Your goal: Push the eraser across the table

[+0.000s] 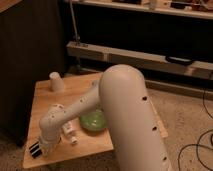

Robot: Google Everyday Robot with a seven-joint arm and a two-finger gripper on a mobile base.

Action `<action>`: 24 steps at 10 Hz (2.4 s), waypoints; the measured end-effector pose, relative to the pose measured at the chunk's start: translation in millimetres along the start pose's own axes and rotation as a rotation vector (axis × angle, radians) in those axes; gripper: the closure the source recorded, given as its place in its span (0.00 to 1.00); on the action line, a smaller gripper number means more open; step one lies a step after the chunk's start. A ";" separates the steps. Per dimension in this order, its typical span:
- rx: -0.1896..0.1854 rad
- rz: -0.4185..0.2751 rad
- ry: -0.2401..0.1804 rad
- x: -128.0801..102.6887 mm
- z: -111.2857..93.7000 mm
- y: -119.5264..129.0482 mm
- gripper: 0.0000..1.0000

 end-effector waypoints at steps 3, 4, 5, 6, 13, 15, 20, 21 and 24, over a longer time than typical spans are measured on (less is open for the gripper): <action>0.026 -0.022 -0.023 -19.6 -8.3 -4.6 1.00; 0.034 -0.026 -0.023 -25.3 -8.6 -7.4 1.00; 0.044 -0.033 -0.020 -30.8 -8.4 -10.3 1.00; 0.050 -0.038 -0.016 -35.5 -7.6 -11.5 1.00; 0.080 -0.065 -0.018 -69.8 0.5 -14.6 1.00; 0.092 -0.067 -0.023 -79.8 -0.5 -16.8 1.00; 0.117 -0.066 -0.045 -109.2 -10.9 -27.0 1.00; 0.122 -0.068 -0.042 -117.4 -10.6 -29.0 1.00; 0.136 -0.080 -0.034 -143.9 -4.2 -29.9 1.00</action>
